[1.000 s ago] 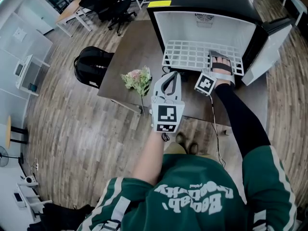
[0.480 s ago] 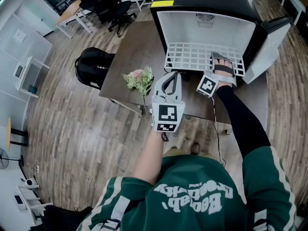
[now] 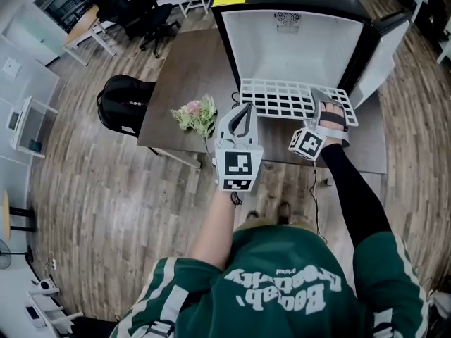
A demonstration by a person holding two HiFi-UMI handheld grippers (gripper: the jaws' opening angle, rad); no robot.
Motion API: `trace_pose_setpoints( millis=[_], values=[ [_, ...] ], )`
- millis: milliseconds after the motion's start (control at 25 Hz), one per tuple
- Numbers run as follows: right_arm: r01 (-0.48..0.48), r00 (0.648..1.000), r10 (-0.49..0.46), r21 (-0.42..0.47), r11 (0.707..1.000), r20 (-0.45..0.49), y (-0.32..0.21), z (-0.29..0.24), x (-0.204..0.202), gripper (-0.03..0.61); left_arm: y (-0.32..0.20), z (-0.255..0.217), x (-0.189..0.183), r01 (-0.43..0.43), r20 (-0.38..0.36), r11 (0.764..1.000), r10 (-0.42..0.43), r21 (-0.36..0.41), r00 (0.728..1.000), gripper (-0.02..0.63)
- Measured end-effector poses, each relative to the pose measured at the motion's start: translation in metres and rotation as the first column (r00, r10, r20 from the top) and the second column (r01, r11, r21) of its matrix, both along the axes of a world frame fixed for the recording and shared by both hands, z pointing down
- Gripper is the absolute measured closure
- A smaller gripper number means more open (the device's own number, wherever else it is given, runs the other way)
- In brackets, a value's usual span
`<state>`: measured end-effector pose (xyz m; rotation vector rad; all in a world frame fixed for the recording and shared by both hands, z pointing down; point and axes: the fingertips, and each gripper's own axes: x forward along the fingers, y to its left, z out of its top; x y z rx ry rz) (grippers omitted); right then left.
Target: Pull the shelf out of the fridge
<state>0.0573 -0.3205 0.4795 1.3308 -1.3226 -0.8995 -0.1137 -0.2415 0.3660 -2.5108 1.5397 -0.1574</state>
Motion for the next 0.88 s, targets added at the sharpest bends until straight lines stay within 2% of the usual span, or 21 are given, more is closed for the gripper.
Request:
trace_pose_setpoints(
  millis=[160,320,440,560,640,680,880],
  values=[
    [-0.023,1.000,0.023,0.010,1.000,0.015,0.008,0.000,0.008,0.437,0.008,-0.005,-0.001,-0.013,-0.003,1.000,0.013,0.013,1.000,0.598],
    [-0.062,0.993,0.062,-0.009,0.998,0.096,0.018,-0.001,0.014,0.436,0.012,-0.009,-0.007,-0.004,-0.007,1.000,0.005,0.019,1.000,0.598],
    [-0.097,0.970,0.097,-0.013,0.995,0.222,0.024,-0.003,0.022,0.436,0.014,-0.011,-0.011,0.000,-0.014,1.000,0.000,0.027,1.000,0.598],
    [-0.119,0.927,0.117,-0.017,0.993,0.357,0.028,-0.005,0.029,0.436,0.016,-0.016,-0.012,0.000,-0.020,0.999,0.001,0.046,1.000,0.598],
    [-0.119,0.881,0.121,-0.032,0.992,0.457,0.031,-0.007,0.031,0.436,0.017,-0.018,-0.012,-0.003,-0.026,0.998,0.004,0.056,1.000,0.598],
    [-0.115,0.847,0.120,-0.043,0.992,0.517,0.033,-0.008,0.031,0.436,0.017,-0.019,-0.012,-0.004,-0.027,0.998,0.006,0.058,1.000,0.598],
    [-0.107,0.613,0.129,-0.080,0.991,0.779,0.043,-0.014,0.035,0.436,0.017,-0.018,-0.008,-0.013,-0.020,0.998,0.014,0.054,1.000,0.598]
  ],
)
